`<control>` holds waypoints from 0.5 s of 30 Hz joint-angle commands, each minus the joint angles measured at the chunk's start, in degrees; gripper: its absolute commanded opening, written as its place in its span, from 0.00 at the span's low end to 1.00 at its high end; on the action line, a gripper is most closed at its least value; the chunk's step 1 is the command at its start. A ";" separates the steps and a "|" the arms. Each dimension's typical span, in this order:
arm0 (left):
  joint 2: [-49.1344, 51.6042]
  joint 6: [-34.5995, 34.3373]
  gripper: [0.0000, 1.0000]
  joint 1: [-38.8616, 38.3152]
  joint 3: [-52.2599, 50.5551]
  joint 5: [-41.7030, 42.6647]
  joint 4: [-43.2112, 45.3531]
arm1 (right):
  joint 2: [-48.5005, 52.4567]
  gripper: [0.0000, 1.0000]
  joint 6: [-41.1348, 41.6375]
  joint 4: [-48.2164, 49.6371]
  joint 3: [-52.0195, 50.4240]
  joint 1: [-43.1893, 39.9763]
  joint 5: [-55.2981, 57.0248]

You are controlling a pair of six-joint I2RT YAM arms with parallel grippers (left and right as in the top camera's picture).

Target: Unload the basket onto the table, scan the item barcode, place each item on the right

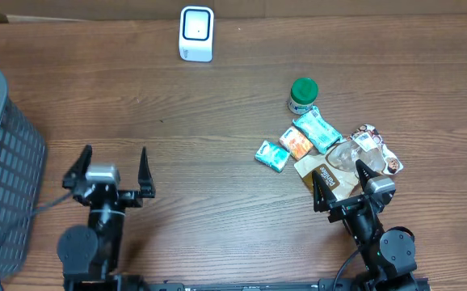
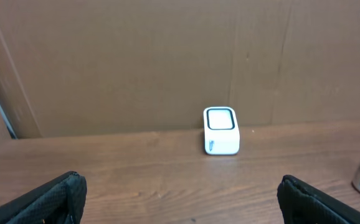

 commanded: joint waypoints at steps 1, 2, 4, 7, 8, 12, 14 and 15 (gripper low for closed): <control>-4.52 0.66 1.00 -0.13 -5.40 -0.17 1.62 | -0.68 1.00 -0.04 0.17 -0.61 0.28 0.13; -5.42 0.66 1.00 -0.13 -6.54 -0.17 1.75 | -0.68 1.00 -0.04 0.17 -0.61 0.28 0.13; -6.93 0.68 1.00 -0.13 -8.28 -0.17 1.81 | -0.68 1.00 -0.04 0.17 -0.61 0.28 0.13; -9.03 0.68 1.00 -0.13 -10.58 -0.20 1.79 | -0.68 1.00 -0.04 0.17 -0.61 0.28 0.13; -9.70 0.68 1.00 -0.13 -11.34 -0.20 1.79 | -0.68 1.00 -0.04 0.17 -0.61 0.28 0.13; -12.61 0.68 1.00 -0.13 -14.34 -0.20 1.79 | -0.68 1.00 -0.04 0.17 -0.61 0.28 0.13; -14.10 0.68 0.99 -0.13 -15.76 -0.20 1.77 | -0.68 1.00 -0.04 0.17 -0.61 0.28 0.13; -14.88 0.68 1.00 -0.13 -16.48 -0.20 1.77 | -0.68 1.00 -0.04 0.17 -0.61 0.28 0.13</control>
